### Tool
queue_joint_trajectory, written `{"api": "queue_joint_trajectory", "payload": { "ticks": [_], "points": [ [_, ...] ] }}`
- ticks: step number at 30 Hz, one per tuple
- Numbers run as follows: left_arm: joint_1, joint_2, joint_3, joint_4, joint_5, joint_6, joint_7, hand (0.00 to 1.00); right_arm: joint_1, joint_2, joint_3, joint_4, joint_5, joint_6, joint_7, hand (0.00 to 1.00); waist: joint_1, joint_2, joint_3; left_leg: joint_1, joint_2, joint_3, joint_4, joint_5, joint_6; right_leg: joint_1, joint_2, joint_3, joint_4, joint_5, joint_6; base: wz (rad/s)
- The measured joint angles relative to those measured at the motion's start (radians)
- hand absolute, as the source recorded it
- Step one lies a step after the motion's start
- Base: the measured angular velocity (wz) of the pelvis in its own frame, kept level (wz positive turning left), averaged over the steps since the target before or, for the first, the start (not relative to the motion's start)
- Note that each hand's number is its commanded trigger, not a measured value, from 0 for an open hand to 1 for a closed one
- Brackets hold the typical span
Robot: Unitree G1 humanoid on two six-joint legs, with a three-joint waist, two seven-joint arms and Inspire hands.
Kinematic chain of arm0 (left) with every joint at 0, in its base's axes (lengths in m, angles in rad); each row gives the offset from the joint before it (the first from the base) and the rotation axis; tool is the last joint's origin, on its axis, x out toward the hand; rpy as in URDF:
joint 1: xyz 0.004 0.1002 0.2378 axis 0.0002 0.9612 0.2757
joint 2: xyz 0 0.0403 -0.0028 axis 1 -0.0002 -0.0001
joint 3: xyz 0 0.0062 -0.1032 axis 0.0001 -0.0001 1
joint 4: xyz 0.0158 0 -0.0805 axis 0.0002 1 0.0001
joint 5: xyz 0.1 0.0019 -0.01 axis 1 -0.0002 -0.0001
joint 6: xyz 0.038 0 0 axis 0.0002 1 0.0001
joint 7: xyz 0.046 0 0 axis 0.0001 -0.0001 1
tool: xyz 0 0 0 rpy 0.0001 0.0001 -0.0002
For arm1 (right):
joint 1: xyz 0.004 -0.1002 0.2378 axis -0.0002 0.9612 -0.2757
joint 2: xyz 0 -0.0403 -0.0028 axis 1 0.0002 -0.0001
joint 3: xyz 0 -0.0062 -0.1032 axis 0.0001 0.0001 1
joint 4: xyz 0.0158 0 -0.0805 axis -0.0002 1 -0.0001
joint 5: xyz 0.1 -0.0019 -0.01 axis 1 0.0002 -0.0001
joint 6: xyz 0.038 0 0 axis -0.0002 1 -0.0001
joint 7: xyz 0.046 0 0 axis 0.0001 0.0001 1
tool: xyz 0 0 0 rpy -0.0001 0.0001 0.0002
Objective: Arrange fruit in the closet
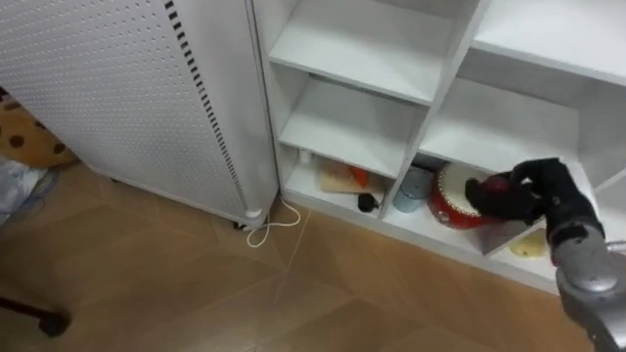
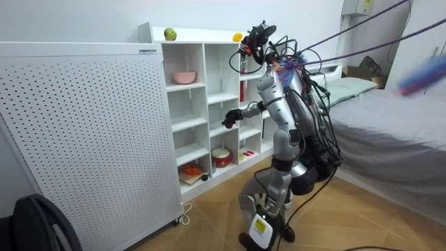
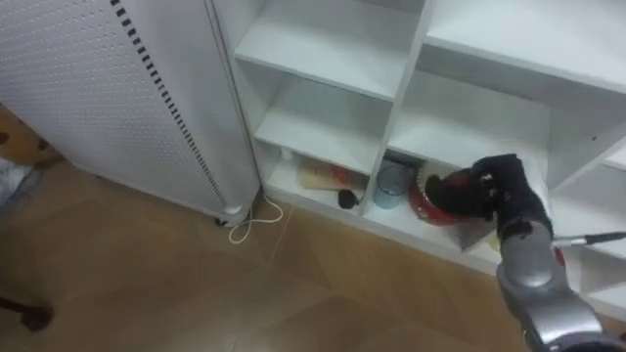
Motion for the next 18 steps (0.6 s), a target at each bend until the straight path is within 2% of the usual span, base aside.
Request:
{"api": "queue_joint_trajectory", "payload": {
  "ticks": [2,5,12,17,18],
  "points": [
    [0.018,0.002,0.000,-0.034,-0.001,0.012,-0.002,0.00,-0.032,-0.004,0.000,0.035,0.024,-0.001,-0.048,1.00,0.001,-0.001,0.0001,-0.006,-0.001,-0.001,0.023,-0.013,0.006,0.000,-0.004,0.000,0.017,-0.014,0.007,0.02],
    [0.039,0.002,-0.005,-0.063,-0.001,0.014,-0.010,0.00,-0.035,-0.009,0.000,0.039,0.057,-0.001,-0.100,1.00,0.004,-0.003,0.0003,-0.012,-0.001,-0.001,0.045,-0.029,0.012,0.000,-0.007,0.000,0.031,-0.024,0.013,0.00],
    [0.061,0.012,-0.004,-0.096,-0.001,0.014,-0.011,0.00,-0.052,-0.020,0.000,0.057,0.110,-0.001,-0.170,1.00,0.004,-0.003,0.0004,-0.031,-0.002,0.008,0.059,-0.040,0.025,-0.017,-0.017,0.002,0.041,-0.029,0.023,0.00],
    [0.094,0.021,0.000,-0.127,-0.009,0.017,-0.011,0.00,-0.080,-0.029,0.001,0.057,0.168,-0.001,-0.220,1.00,0.008,-0.004,0.0003,-0.040,-0.003,0.026,0.103,-0.062,0.034,-0.035,-0.025,0.026,0.088,-0.053,0.033,-0.02],
    [0.099,0.024,0.000,-0.130,-0.009,0.017,-0.011,0.00,-0.080,-0.030,0.001,0.057,0.175,-0.001,-0.226,0.89,0.008,-0.004,0.0005,-0.040,-0.003,0.026,0.110,-0.067,0.034,-0.034,-0.027,0.026,0.094,-0.057,0.034,0.00]
  ]
}}
